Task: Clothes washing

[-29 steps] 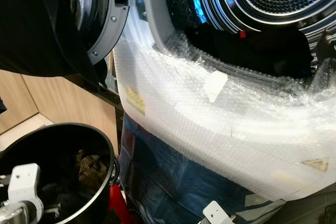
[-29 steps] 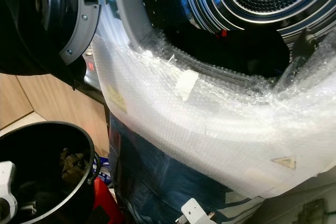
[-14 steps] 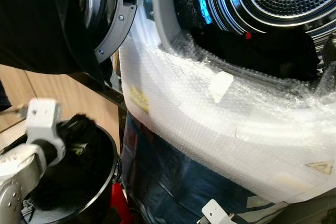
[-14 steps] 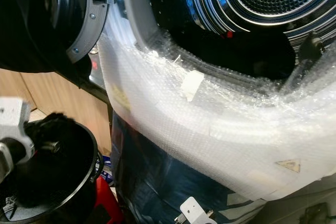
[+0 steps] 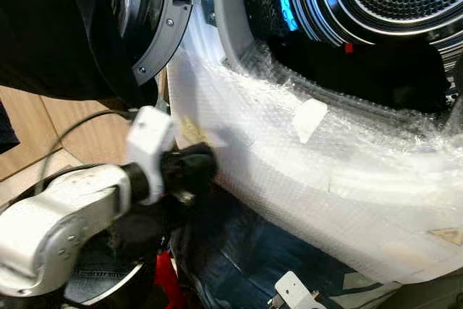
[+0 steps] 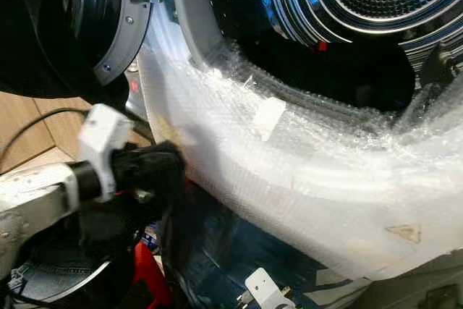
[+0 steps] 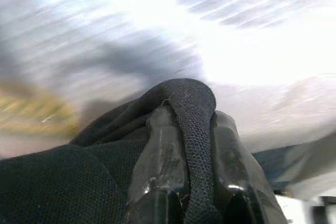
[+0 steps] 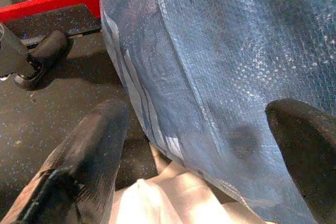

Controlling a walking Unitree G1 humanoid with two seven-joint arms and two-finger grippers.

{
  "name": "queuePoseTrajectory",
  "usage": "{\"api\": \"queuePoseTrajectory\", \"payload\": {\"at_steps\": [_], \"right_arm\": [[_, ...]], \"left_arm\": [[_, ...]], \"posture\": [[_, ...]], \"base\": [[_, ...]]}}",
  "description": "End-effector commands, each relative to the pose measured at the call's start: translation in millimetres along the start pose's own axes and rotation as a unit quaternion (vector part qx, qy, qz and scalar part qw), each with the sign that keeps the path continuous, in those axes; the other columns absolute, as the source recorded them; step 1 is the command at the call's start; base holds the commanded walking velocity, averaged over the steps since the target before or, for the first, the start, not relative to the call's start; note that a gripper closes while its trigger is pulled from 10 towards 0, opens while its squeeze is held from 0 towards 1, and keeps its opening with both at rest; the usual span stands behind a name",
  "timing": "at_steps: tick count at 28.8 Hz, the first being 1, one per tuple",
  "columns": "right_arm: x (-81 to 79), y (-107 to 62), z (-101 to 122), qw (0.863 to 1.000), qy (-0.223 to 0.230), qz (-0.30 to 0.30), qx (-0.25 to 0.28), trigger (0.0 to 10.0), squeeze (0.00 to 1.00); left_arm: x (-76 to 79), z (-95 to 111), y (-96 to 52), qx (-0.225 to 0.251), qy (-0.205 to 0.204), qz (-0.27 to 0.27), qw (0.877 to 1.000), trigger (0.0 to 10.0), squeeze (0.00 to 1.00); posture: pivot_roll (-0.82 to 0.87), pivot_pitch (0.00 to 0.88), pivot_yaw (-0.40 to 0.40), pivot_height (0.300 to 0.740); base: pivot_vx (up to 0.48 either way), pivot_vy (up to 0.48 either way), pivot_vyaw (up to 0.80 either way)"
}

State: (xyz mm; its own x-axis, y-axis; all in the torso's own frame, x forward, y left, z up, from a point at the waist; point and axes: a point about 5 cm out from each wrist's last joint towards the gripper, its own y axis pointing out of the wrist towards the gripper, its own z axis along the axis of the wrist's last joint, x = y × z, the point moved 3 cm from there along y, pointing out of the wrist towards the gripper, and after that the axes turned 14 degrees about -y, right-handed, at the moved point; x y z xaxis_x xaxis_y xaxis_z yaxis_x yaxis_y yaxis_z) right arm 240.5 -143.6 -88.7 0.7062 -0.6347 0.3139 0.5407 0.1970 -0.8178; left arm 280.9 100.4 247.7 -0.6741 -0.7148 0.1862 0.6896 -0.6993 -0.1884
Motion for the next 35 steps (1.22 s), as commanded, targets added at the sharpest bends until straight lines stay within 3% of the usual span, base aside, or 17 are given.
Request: {"api": "queuePoseTrajectory", "payload": {"at_steps": [1,4,9,16,21,27,30,32,34,35], "right_arm": [[1.8,-0.2,-1,1.0,0.007,-0.004,-0.002,10.0,0.0],[-1.0,0.2,0,1.0,0.01,-0.003,-0.001,10.0,0.0],[-1.6,0.3,-1,1.0,0.019,-0.006,-0.002,10.0,0.0],[-1.2,0.1,-2,1.0,0.025,-0.009,-0.003,10.0,0.0],[0.1,0.3,0,0.999,0.041,-0.018,0.002,10.0,0.0],[4.3,-3.4,-7,0.999,0.026,-0.004,0.019,10.0,0.0],[1.4,-8.0,-15,0.998,0.015,0.039,0.036,10.0,0.0],[-4.0,-13.5,-25,0.995,-0.026,0.085,0.043,10.0,0.0],[-5.0,-14.5,-27,0.994,-0.033,0.093,0.045,10.0,0.0],[-6.7,-17.5,-30,0.991,-0.049,0.11,0.053,10.0,0.0]], "left_arm": [[21.3,14,9.3,0.015,0.023,-0.064,0.998,0.0,0.0],[39.2,13,18.4,-0.004,0.05,-0.121,0.991,0.0,0.0],[58.2,7,26.9,-0.028,0.055,-0.175,0.983,0.0,0.0],[64.5,9,34.5,-0.032,0.065,-0.199,0.977,0.0,0.0],[77.0,3,41.9,-0.037,0.044,-0.227,0.972,0.0,0.0],[50.0,-14,31.6,-0.062,0.032,-0.164,0.984,0.0,0.0],[31.8,-20,26.4,-0.065,0.02,-0.119,0.991,0.0,0.0],[18.8,-25,23.1,-0.067,0.006,-0.087,0.994,0.0,0.0],[17.4,-26,22.3,-0.067,0.004,-0.084,0.994,0.0,0.0],[9.4,-29,20.6,-0.071,0.006,-0.062,0.996,0.0,0.0]], "posture": [[0.28,0.055,-0.145,0.74],[0.27,0.054,-0.133,0.74],[0.25,0.055,-0.115,0.74],[0.25,0.058,-0.101,0.74],[0.23,0.054,-0.086,0.74],[0.23,0.061,-0.076,0.74],[0.22,0.072,-0.076,0.74],[0.2,0.074,-0.075,0.74],[0.2,0.074,-0.075,0.74],[0.19,0.076,-0.074,0.74]], "base": [[0.0,0.0,0.0],[0.0,0.0,0.0],[0.0,0.0,0.0],[0.0,0.0,0.0],[0.0,0.0,0.0],[0.0,0.0,0.0],[0.0,0.0,0.0],[0.0,0.0,0.0],[0.0,0.0,0.0],[0.0,0.0,0.0]]}}
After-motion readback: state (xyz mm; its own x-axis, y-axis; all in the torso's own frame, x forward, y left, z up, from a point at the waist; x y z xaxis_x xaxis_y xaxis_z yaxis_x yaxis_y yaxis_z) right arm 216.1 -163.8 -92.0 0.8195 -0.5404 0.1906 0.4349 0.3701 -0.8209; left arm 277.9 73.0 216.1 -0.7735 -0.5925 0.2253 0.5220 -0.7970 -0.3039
